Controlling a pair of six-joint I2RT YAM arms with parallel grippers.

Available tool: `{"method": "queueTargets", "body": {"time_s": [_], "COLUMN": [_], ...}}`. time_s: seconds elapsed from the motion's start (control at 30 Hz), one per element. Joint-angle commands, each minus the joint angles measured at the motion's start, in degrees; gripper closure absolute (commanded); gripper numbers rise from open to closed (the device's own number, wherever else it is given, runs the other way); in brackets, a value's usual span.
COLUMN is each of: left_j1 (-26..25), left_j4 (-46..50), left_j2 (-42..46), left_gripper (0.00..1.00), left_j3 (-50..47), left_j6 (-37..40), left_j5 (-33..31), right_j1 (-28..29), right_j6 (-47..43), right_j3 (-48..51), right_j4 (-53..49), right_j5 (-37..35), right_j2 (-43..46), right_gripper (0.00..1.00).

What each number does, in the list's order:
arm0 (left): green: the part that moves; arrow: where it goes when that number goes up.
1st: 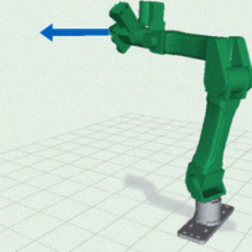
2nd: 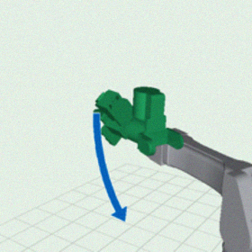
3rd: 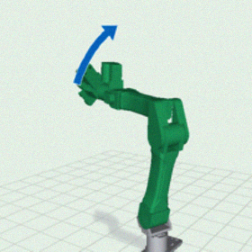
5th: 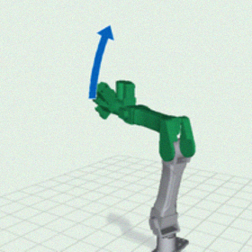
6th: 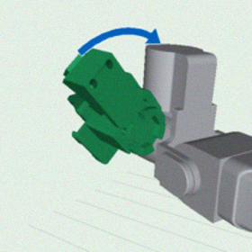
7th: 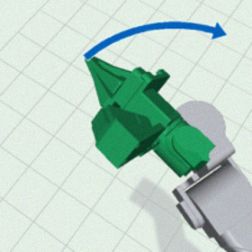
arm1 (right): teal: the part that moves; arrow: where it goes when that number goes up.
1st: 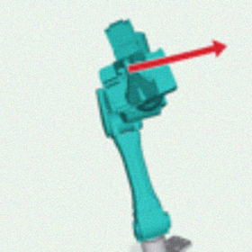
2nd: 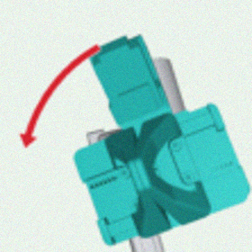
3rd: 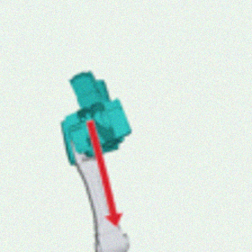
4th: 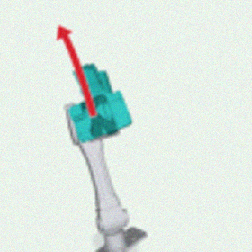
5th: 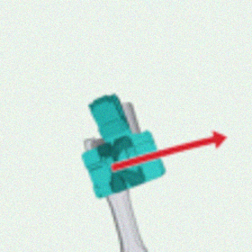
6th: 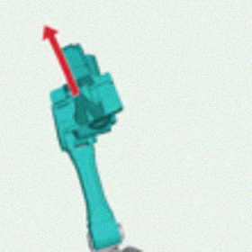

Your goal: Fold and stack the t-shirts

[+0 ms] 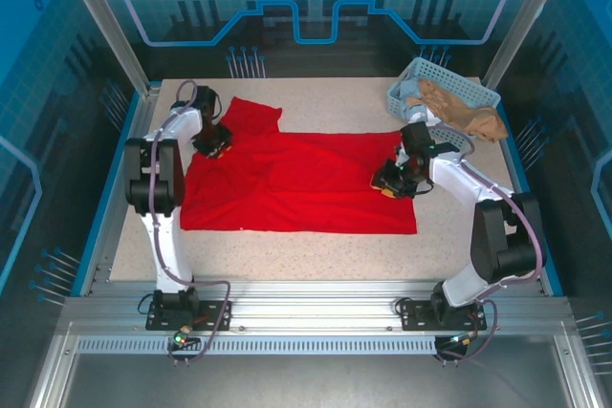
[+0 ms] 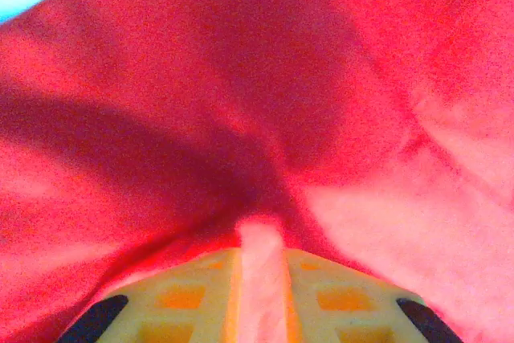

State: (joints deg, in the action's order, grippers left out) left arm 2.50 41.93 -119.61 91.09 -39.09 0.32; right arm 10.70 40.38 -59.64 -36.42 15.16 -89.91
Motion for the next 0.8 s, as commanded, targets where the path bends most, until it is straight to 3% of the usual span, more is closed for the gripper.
{"method": "queueTargets", "body": {"time_s": [0.0,0.13,0.27,0.4,0.57,0.77], "left_j1": [-0.51,-1.1,0.05,3.88,8.07,9.79], "left_j4": [3.28,3.55,1.37,0.78,3.52,3.09], "left_j2": [13.14,21.96,23.44,18.32,16.36,18.37], "left_gripper": [0.79,0.81,0.84,0.87,0.9,0.9], "left_j3": [-8.57,-21.51,-29.9,-30.16,-29.13,-33.01], "left_j6": [-1.96,-7.97,-12.56,-12.74,-11.96,-12.69], "left_j5": [-2.68,0.74,1.86,-1.32,-11.61,-8.56], "right_j1": [-0.94,-0.63,-0.24,-0.36,-1.41,-1.02], "right_j6": [-1.05,-0.71,0.22,-0.57,-2.14,-3.55], "right_j3": [0.43,-0.04,-1.15,-3.34,-6.34,-9.0], "right_j4": [-1.1,-1.63,-3.05,-7.04,-13.2,-15.43], "right_j5": [-0.92,-1.17,-2.2,-6.44,-12.55,-13.1], "right_j2": [0.23,-2.5,-6.58,-11.51,-18.13,-20.6], "right_gripper": [0.65,0.62,0.61,0.61,0.61,0.61]}}
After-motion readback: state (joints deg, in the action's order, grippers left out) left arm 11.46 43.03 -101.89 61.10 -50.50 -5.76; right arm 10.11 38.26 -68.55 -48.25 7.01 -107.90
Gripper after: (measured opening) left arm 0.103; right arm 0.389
